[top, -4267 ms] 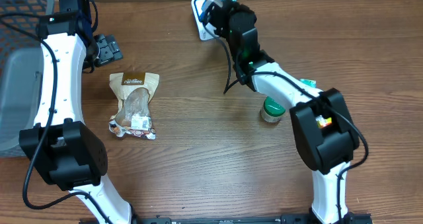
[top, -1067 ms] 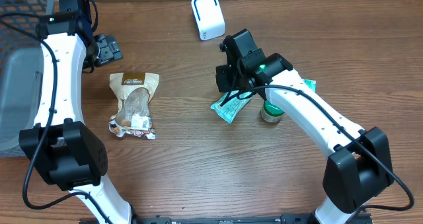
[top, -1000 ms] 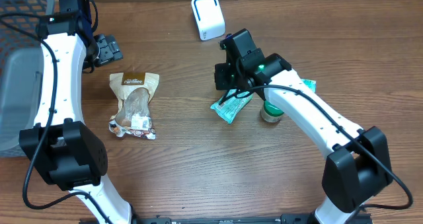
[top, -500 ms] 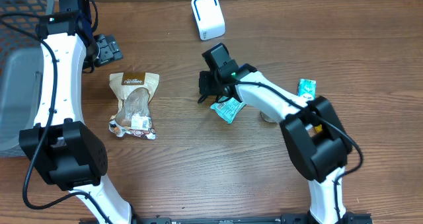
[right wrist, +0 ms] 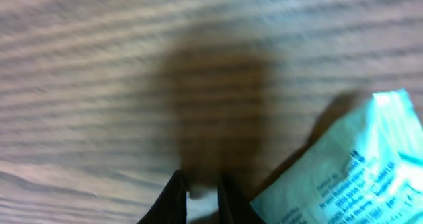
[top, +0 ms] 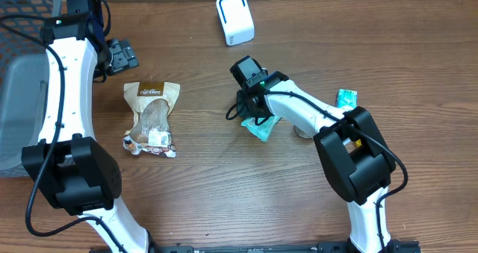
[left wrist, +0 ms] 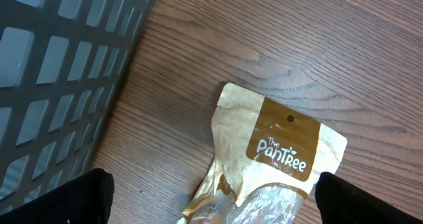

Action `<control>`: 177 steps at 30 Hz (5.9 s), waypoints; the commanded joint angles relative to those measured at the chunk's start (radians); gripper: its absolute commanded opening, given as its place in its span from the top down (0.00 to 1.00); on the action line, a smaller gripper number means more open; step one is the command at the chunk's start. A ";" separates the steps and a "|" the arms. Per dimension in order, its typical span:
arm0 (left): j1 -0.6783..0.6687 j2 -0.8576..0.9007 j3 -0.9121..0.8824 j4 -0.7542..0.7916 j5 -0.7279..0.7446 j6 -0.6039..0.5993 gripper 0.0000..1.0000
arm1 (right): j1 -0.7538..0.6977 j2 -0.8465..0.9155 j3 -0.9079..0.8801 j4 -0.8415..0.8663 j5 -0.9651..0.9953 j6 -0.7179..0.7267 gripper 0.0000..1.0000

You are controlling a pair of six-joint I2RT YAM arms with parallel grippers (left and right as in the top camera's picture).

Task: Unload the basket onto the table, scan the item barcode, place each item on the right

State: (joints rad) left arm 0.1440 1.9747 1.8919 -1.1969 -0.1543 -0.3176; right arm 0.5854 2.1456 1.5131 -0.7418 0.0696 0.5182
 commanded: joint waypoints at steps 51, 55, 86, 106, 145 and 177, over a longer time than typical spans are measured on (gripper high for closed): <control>-0.007 -0.017 0.007 0.000 -0.003 -0.004 0.00 | 0.119 0.022 0.012 0.127 -0.431 -0.167 0.00; -0.007 -0.017 0.007 0.000 -0.003 -0.004 0.00 | 0.145 0.022 0.012 0.232 -0.431 -0.082 0.00; -0.007 -0.017 0.007 0.001 -0.002 -0.004 0.00 | 0.375 0.025 0.012 0.668 0.064 -0.077 0.00; -0.007 -0.017 0.007 0.000 -0.003 -0.004 0.01 | 0.390 0.172 0.012 0.778 0.066 -0.073 0.08; -0.007 -0.017 0.007 0.000 -0.002 -0.004 0.01 | -0.021 -0.204 0.045 -0.013 -0.175 0.056 0.11; -0.007 -0.017 0.007 0.001 -0.003 -0.004 0.01 | 0.093 -0.028 0.042 0.117 0.047 -0.022 0.09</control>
State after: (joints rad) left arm 0.1440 1.9747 1.8919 -1.1973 -0.1543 -0.3176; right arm 0.6804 2.1197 1.5375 -0.6350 0.1093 0.4992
